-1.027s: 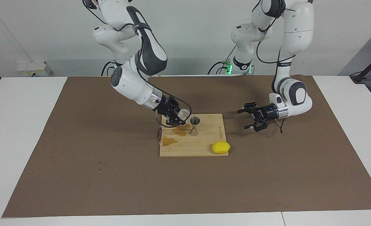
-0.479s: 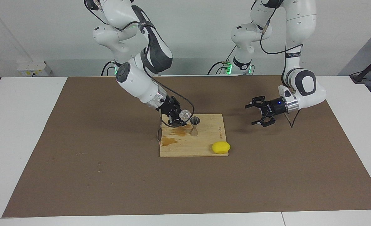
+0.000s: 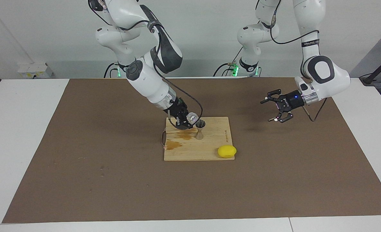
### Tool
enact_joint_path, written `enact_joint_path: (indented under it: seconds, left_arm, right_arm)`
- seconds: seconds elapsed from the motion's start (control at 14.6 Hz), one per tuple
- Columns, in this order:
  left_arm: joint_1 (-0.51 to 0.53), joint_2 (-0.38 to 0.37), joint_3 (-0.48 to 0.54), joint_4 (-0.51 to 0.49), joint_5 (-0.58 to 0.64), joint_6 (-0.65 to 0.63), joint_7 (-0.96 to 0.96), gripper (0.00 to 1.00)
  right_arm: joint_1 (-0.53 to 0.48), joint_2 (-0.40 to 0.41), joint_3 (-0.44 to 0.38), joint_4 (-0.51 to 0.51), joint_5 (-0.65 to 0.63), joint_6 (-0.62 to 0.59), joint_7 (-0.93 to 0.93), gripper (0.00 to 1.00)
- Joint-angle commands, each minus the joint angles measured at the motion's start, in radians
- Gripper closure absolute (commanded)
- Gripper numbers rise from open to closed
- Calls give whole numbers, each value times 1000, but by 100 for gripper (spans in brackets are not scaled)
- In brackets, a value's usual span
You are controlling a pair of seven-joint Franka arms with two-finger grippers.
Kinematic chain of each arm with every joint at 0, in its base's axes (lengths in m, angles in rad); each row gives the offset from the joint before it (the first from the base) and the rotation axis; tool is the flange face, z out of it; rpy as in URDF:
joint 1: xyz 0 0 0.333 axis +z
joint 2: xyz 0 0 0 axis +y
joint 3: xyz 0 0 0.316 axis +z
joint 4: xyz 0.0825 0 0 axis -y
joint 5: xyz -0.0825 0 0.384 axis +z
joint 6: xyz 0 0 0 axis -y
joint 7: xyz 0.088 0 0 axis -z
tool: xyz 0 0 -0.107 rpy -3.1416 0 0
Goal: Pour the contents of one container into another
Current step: 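Tilt the glass over the dark cup while the left gripper withdraws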
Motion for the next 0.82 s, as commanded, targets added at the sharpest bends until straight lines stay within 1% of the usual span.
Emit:
enact_joint_path:
  seconds: [0.0, 0.14, 0.41, 0.55, 0.75]
  left_arm:
    - [-2, -79, -6, -19, 113, 18, -174, 0]
    - [-2, -124, -6, -16, 201, 12, -297, 0]
    - [1, -178, -6, -9, 319, 1, -435, 0]
    - [-2, -205, -9, -6, 402, -2, -550, 0]
    - [-2, -228, -6, 11, 466, -9, -608, 0]
  right_arm:
    - [16, 16, -6, 29, -58, -16, 44, 100]
    - [17, 16, -6, 43, -90, -34, 55, 100]
    - [17, 27, -6, 60, -133, -57, 77, 100]
    - [17, 28, -6, 73, -158, -60, 104, 100]
    - [17, 36, -6, 86, -164, -68, 136, 100]
